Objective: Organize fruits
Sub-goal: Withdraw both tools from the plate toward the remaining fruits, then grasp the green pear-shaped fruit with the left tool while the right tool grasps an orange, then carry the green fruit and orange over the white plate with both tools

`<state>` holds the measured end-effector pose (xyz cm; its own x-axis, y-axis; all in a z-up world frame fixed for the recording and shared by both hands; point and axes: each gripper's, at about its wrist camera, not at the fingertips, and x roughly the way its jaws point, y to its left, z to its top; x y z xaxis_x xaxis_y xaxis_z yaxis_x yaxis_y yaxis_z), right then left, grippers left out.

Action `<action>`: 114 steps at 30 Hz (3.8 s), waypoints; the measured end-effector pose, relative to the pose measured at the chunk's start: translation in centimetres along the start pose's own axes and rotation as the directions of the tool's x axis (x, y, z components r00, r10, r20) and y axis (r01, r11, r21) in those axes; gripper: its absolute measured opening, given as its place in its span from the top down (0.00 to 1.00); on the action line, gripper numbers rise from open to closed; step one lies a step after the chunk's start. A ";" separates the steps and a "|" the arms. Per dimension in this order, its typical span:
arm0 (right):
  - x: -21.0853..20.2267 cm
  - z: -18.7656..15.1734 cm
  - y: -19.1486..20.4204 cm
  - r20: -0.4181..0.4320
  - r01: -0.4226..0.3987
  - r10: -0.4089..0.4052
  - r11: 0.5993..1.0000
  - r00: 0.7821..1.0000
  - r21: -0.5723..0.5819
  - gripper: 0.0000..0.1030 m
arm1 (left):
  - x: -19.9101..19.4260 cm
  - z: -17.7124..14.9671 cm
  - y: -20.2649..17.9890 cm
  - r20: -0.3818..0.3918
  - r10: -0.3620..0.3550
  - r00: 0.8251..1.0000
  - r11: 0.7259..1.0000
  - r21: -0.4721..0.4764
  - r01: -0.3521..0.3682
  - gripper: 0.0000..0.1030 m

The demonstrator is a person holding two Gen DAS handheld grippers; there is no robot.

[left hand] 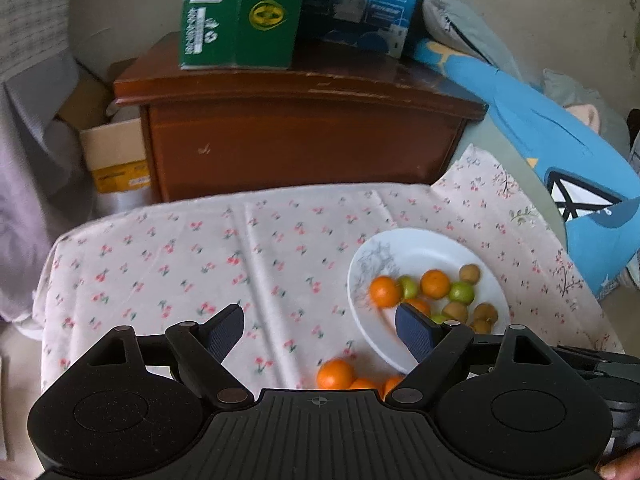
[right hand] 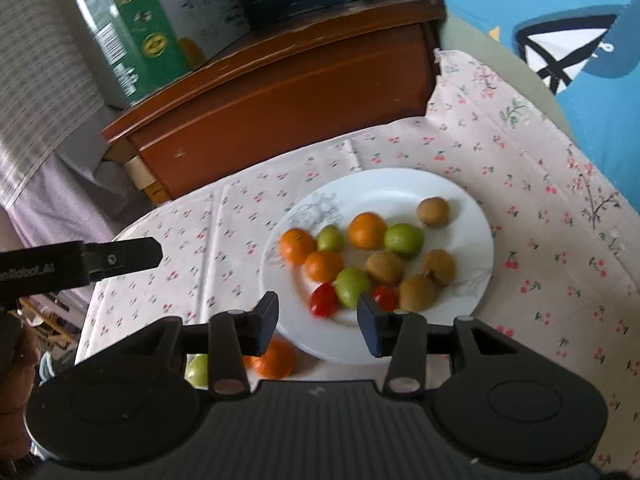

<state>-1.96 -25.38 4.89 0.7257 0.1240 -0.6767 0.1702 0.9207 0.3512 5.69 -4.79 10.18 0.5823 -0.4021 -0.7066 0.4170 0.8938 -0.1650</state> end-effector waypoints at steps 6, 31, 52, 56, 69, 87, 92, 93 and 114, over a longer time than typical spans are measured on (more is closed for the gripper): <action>-1.0 -1.8 0.8 -0.003 -0.011 0.011 1.000 1.000 -0.004 0.52 | -1.1 -1.3 0.6 -0.015 0.012 1.000 1.000 -0.013 -0.012 0.18; -2.0 -6.7 2.5 -0.029 -0.029 0.028 0.999 0.999 -0.046 0.52 | -2.8 -5.4 4.1 -0.069 0.047 0.996 0.998 -0.047 -0.050 0.14; 3.4 -5.8 3.1 -0.007 -0.014 0.014 0.999 1.000 -0.034 0.62 | -0.3 -7.0 2.4 -0.099 0.065 0.993 0.995 0.087 -0.057 0.15; 3.9 -5.6 3.0 0.017 -0.007 0.008 0.999 1.000 -0.034 0.69 | 0.1 -7.5 1.5 -0.091 0.066 0.994 0.988 0.144 -0.052 0.15; 1.1 -5.9 2.7 -0.010 0.005 -0.005 1.000 1.000 -0.030 0.71 | 2.7 -7.9 0.0 -0.096 0.025 0.995 0.989 0.150 -0.010 0.18; 0.8 -6.2 1.1 -0.021 0.024 -0.024 1.000 0.999 0.012 0.71 | 4.7 -8.2 -1.2 -0.090 -0.024 0.996 0.984 0.173 0.039 0.74; 0.8 -6.1 1.2 -0.021 0.023 -0.022 1.000 1.000 0.011 0.71 | 4.0 -8.0 -1.5 -0.064 -0.024 0.998 0.983 0.180 0.035 0.74; 0.8 -6.1 1.2 -0.020 0.022 -0.021 1.000 1.000 0.012 0.71 | 3.8 -7.8 -1.5 -0.062 -0.028 0.998 0.984 0.173 0.038 0.74; -2.4 -1.7 0.2 0.078 -0.030 0.024 0.997 0.997 0.073 0.71 | 0.5 -3.9 -2.1 0.058 -0.119 0.991 0.990 0.079 0.114 0.74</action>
<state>-4.80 -24.89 5.42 0.7796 0.1169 -0.6152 0.1969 0.8869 0.4179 2.35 -6.11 7.52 0.5682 -0.5167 -0.6404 0.5350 0.8233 -0.1896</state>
